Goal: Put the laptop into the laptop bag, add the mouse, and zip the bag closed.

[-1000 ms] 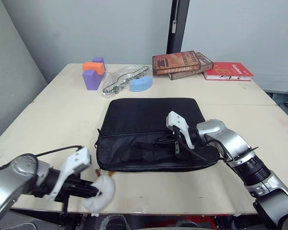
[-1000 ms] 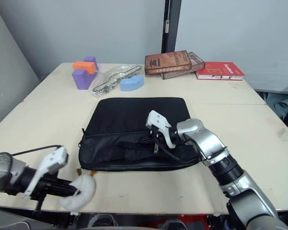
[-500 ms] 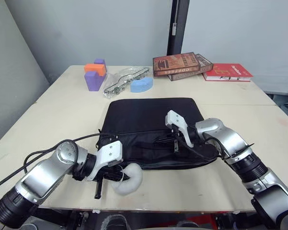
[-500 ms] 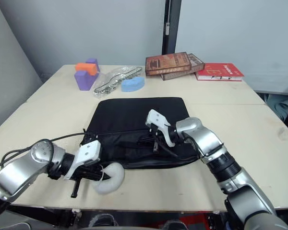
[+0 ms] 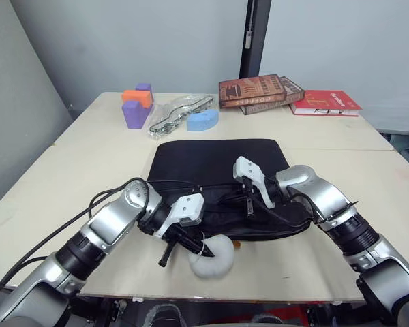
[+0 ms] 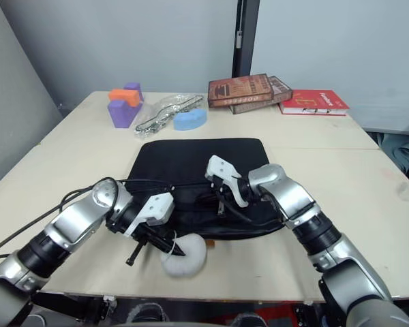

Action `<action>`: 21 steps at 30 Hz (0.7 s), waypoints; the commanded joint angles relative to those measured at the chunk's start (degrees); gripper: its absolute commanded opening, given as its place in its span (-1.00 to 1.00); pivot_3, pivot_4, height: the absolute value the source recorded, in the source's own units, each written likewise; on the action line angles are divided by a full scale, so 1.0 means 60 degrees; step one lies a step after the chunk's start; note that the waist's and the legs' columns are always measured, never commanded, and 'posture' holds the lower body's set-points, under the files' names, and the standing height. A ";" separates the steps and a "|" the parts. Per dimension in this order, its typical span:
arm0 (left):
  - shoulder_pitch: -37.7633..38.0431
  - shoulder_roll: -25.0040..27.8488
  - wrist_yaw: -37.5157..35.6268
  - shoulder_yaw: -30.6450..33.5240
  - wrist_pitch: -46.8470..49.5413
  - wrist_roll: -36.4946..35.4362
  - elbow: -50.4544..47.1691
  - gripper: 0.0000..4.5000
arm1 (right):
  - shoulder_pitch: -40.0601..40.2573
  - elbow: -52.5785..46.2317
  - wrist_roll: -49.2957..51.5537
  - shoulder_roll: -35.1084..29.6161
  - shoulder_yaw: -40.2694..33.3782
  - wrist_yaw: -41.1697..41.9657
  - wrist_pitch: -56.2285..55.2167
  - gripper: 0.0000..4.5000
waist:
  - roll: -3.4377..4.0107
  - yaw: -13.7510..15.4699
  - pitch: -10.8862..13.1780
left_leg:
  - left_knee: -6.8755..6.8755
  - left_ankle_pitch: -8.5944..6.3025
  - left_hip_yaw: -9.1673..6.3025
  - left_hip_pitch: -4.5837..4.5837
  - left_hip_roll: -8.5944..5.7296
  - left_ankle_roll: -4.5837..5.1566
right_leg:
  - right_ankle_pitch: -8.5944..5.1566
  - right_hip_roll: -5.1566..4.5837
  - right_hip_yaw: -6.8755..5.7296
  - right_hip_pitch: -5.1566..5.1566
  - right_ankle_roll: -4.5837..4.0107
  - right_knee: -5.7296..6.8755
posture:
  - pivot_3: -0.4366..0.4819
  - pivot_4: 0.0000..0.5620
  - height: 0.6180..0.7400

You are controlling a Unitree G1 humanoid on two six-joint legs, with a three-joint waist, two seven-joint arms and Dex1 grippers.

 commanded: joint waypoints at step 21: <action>-0.0149 -0.0526 0.0133 0.1446 0.1106 -0.1037 0.0102 0.44 | 0.0200 0.0111 -0.0228 -0.0121 0.0129 -0.0068 0.0266 -1.00 | 0.0007 0.0202 0.0007 | 0.0002 0.0002 -0.0001 0.0000 0.0000 0.0000 | 0.0005 -0.0003 -0.0005 0.0000 0.0007 0.0000 | -0.05 -0.47 1.00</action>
